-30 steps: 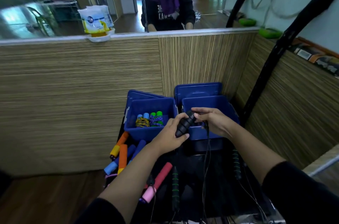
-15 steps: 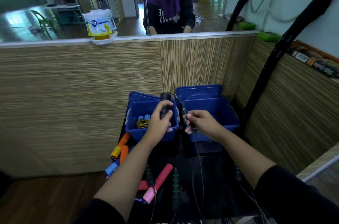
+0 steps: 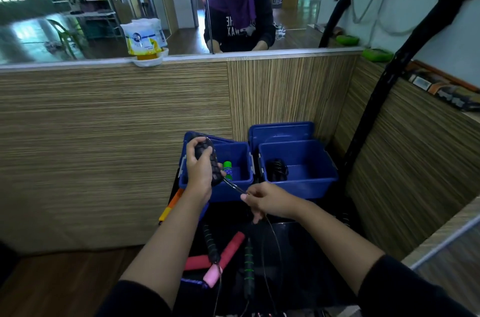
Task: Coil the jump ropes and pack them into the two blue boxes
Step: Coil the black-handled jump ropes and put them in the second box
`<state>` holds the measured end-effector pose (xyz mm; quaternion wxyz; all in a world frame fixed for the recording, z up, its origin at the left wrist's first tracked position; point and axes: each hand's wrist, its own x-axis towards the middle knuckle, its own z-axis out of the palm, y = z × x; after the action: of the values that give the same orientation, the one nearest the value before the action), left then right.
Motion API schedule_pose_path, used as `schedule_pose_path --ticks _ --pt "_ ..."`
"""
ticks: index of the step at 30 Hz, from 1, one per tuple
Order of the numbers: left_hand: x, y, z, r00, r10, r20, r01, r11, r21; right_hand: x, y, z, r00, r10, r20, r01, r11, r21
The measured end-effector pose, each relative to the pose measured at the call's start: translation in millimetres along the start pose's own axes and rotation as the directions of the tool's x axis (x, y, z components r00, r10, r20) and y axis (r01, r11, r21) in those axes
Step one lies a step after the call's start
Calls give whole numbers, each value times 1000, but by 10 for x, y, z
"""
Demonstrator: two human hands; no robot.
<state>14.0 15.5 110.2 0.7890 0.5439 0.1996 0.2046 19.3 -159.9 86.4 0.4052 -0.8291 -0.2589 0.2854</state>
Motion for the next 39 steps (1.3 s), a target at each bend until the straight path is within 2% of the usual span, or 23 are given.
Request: schedule_pose_path --ticks 2,6,9,11,13,15,16,18,19,21,23,25,27,29,30,32,35,37,39 --pt "13 45 -40 995 92 -47 -88 994 71 -74 23 -64 999 27 31 -25 998 -51" --pt "129 112 -171 978 194 -78 -176 966 190 -147 23 -234 997 40 -62 -52 976 -210" --pt "203 218 -297 938 338 -77 -297 898 324 -233 71 -312 988 122 99 -110 987 -121" --pt "239 303 -366 907 413 -85 -354 855 379 -297 120 -334 990 110 93 -101 990 -99" --pt "297 322 -485 855 518 -18 -432 733 526 -343 123 -375 999 37 12 -32 958 -285" --pt "352 283 -601 806 575 139 -489 516 703 -380 63 -423 998 -58 -34 39 917 -398" --pt "354 254 -639 814 538 219 -489 431 759 -410 9 -446 993 -104 -62 69 906 -418" --pt "282 194 -663 859 369 354 -476 324 818 -468 -124 -506 968 -222 -120 143 875 -463" --pt "232 155 -665 854 269 445 -509 260 821 -490 -201 -544 951 -277 -136 180 856 -484" --pt "97 61 -631 781 58 622 -623 154 767 -496 -357 -633 913 -372 -166 217 789 -575" --pt "-23 -77 -577 686 -99 721 -704 161 692 -446 -458 -738 879 -440 -181 229 725 -650" --pt "-145 -161 -522 639 -141 756 -705 287 649 -376 -482 -842 880 -438 -183 234 735 -636" --pt "-272 -119 -472 669 -106 735 -627 450 636 -313 -439 -925 888 -417 -195 234 774 -588" --pt "-349 -31 -448 716 -73 694 -576 498 648 -276 -374 -956 887 -411 -208 250 808 -534" --pt "-360 -5 -454 730 -71 680 -576 473 667 -257 -344 -949 884 -418 -209 264 815 -516" --pt "-377 27 -450 722 -78 688 -623 360 695 -206 -312 -907 877 -432 -213 281 818 -502" --pt "-502 14 -393 623 -143 769 -740 211 639 -94 -310 -856 871 -434 -231 295 837 -462" --pt "-645 -2 -333 593 -149 791 -769 185 611 -27 -299 -855 879 -414 -237 298 865 -404" --pt "-763 45 -286 599 -42 799 -770 244 590 14 -264 -862 887 -386 -253 300 898 -322"
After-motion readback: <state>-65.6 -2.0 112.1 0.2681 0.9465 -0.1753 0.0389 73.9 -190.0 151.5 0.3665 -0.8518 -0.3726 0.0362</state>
